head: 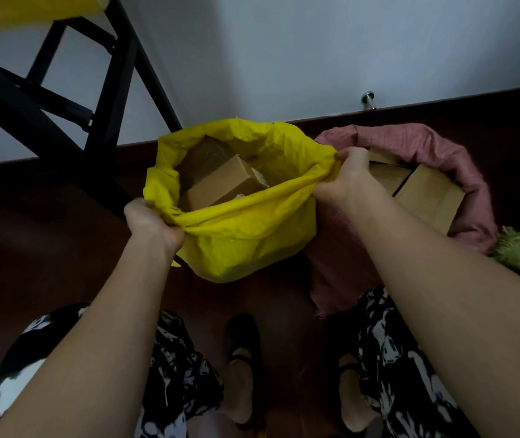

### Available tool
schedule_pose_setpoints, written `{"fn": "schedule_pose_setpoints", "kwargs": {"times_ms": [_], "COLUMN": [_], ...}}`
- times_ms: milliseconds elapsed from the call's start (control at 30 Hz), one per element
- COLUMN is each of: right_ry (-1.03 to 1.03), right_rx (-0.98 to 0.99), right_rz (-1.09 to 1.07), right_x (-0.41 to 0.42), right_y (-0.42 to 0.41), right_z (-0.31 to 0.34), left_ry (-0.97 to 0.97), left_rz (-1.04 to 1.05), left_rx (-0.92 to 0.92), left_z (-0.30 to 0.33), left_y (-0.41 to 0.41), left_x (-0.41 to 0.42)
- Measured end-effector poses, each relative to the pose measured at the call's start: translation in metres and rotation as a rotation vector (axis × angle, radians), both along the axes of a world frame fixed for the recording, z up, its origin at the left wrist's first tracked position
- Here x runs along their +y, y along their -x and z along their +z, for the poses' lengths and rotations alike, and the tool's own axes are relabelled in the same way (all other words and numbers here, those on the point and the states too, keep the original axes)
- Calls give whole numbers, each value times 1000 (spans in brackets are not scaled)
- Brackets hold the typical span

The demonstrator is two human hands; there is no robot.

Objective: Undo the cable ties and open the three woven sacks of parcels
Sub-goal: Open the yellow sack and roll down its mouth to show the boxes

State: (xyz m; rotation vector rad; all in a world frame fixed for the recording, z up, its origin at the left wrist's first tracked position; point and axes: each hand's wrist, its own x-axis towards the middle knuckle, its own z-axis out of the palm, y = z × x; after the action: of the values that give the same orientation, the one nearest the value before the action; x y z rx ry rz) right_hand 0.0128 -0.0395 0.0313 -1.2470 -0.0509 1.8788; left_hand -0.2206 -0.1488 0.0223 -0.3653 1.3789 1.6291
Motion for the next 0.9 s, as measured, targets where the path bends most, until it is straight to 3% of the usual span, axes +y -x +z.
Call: {"fn": "schedule_pose_setpoints", "kwargs": {"times_ms": [67,200,267,400,567,667,833,900], "right_ry": [-60,-106,-115,-127,92,129,87,78], "right_rx": [1,-30,-115,-184,-622,-525,-237,-227], "right_rz": [49,149,167,206,527,543,210,172], "right_x": [-1,2,2,5,-12,-22,-19,-19], "right_y": [4,11,14,14,9,9,14,17], "right_z": [1,-7,-10,-10,-4,-6,-7,-5], "left_ry": [5,427,489,363,253,234,275,264], "left_rz": [-102,-414,-489,-395,-221,-93,67,80], "left_rx": [71,246,167,6,0,-72,-134,-150], "left_z": [4,-3,-9,-11,-11,-13,-19,-22], "left_y": [-10,-24,-30,-29,-28,-29,-23,-20], "left_x": [2,-1,-4,-4,0,-1,1,1]}}
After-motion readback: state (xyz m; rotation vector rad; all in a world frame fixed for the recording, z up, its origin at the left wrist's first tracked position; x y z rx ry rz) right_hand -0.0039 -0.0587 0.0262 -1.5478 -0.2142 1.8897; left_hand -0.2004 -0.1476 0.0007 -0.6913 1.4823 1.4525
